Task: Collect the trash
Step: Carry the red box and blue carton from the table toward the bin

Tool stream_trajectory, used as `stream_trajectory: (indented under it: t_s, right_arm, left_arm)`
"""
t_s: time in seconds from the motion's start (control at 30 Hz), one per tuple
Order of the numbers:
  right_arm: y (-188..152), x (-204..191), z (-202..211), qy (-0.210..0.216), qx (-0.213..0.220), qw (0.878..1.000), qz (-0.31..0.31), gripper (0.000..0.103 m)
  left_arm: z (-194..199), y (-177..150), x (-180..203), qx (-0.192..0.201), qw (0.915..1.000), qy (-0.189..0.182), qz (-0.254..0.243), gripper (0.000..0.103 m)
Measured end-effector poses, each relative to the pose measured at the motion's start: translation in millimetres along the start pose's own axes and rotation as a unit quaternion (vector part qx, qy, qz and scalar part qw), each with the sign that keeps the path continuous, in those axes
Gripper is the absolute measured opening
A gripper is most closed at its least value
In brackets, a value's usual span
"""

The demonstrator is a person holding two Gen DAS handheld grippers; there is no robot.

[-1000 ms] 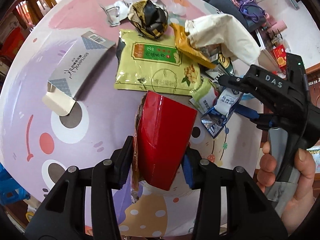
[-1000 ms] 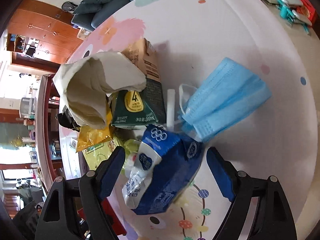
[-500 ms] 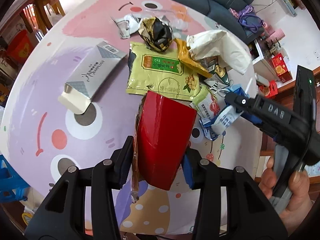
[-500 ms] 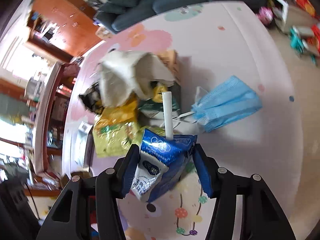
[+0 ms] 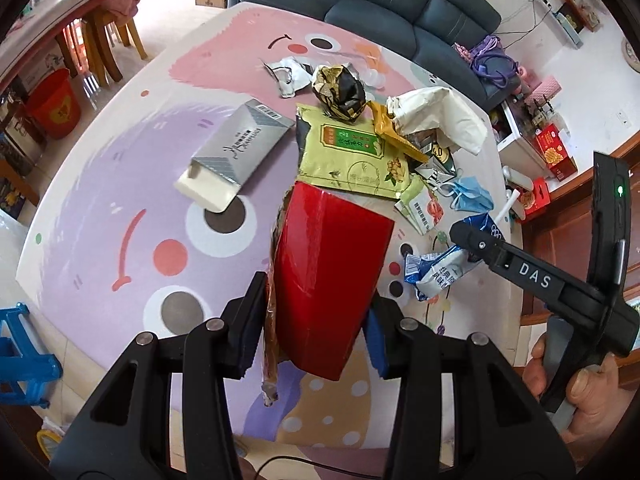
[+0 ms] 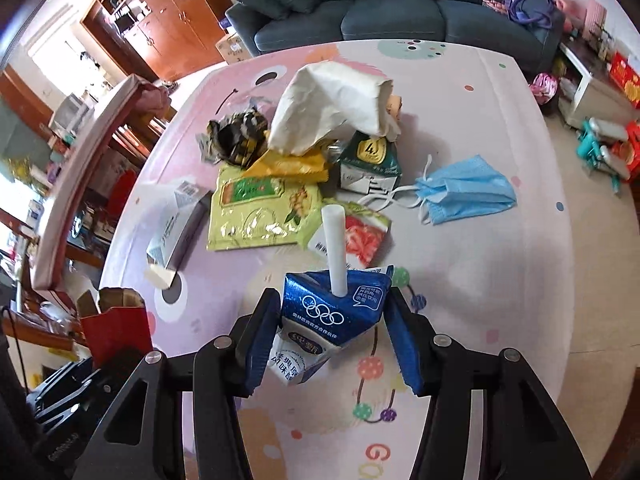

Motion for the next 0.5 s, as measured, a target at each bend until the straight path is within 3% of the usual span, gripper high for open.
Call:
stream_trajectory:
  t_s: [0.27,0.5]
  right_arm:
    - [-28.5,-32.1,12.6,-0.02,0.016,1.0,0.017,0.053]
    - [-74.4,-55.2,29.8,-0.03,0.03,0.999,0.012,0.053]
  left_arm:
    - [25.7,-30.5,-19.4,0.015,0.9998,-0.008,-0.014,0.04]
    - [54.5,-64.6,-46.7,0.024,0.9993,-0.02,-0.02,0.04]
Point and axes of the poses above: each gripper's, at about its wrist camera, not at the fingertips, and z roughly against the way its jaws point, x to its right, y to its top, the point moved 1 cm from there along -z, roughly the way its jaws point, and after that the axes turned 14 degrees about -z, right-handed, at the moved point
